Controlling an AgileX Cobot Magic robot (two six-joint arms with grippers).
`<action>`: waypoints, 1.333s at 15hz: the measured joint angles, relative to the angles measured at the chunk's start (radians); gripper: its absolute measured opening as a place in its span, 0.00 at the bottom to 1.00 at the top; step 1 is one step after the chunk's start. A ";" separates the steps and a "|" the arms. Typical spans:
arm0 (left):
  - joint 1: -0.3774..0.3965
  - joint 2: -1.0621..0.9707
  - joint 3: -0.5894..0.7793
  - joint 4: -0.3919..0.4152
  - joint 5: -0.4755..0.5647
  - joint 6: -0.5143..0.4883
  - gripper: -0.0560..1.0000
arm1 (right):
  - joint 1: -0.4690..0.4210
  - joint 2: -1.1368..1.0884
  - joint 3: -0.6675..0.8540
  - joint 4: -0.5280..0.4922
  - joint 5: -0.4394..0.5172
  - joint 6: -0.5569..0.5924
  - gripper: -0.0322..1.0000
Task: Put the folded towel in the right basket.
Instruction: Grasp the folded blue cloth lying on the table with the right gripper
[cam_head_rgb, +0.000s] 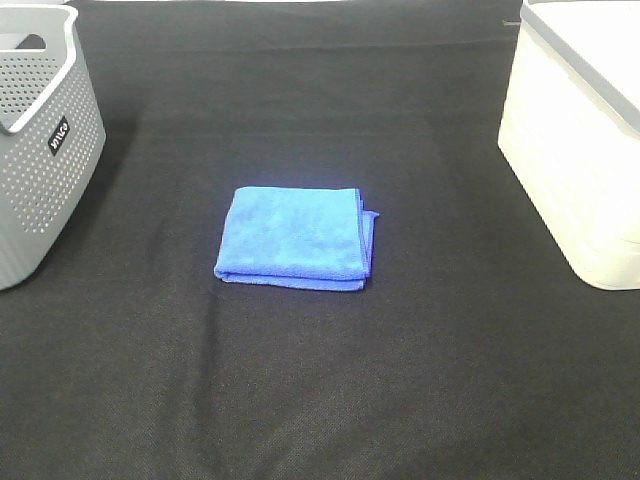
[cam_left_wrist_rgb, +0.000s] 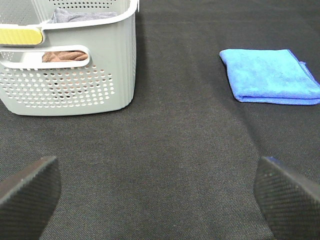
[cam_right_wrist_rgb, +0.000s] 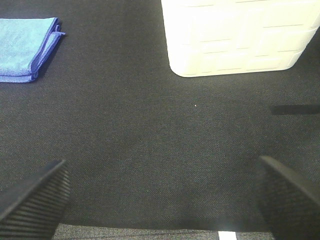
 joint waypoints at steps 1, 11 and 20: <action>0.000 0.000 0.000 0.000 0.000 0.000 0.97 | 0.000 0.000 0.000 0.000 0.000 0.000 0.97; 0.000 0.000 0.000 0.000 0.000 0.000 0.97 | 0.000 0.000 0.000 0.000 0.000 0.000 0.97; 0.000 0.000 0.000 0.000 0.000 0.000 0.97 | 0.000 0.000 0.000 0.000 0.000 0.000 0.97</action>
